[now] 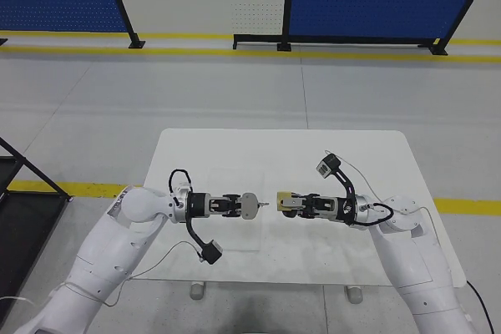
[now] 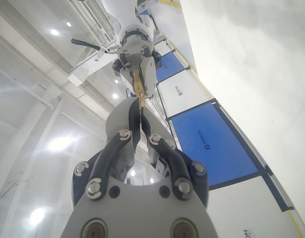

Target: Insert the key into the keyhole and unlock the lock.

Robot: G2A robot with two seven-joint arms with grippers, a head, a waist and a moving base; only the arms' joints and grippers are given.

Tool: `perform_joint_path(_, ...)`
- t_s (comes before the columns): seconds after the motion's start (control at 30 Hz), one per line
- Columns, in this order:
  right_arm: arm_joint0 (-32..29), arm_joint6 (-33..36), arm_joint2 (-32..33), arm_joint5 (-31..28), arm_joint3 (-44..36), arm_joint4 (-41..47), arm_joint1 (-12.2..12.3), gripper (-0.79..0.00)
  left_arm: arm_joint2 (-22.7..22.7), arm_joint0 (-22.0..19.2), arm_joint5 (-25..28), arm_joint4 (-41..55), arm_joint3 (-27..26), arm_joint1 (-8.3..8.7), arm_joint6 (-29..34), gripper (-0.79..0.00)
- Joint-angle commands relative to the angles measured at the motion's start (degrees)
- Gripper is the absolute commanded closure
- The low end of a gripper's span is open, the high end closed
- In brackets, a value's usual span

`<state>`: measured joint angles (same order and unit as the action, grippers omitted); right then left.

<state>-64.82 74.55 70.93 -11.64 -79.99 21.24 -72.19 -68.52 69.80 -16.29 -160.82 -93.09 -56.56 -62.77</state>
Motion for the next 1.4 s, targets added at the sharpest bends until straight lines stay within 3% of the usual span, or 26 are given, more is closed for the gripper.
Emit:
perform_joint_path(0.0, 0.0, 0.0, 0.0, 0.0, 0.0, 0.0, 0.0, 0.0, 0.2, 0.1, 1.8, -1.1, -0.7, 0.1, 0.6, 0.0)
perform_joint_path(0.53, 0.0, 0.0, 0.0, 0.0, 0.0, 0.0, 0.0, 0.0, -0.2, 1.9, 5.3, -1.2, -5.2, 0.76, 3.0, 0.0)
perform_joint_path(1.37, 0.0, 0.0, 0.0, 0.0, 0.0, 0.0, 0.0, 0.0, 1.8, 0.9, 5.4, -1.9, -5.3, 0.87, 6.2, 0.0)
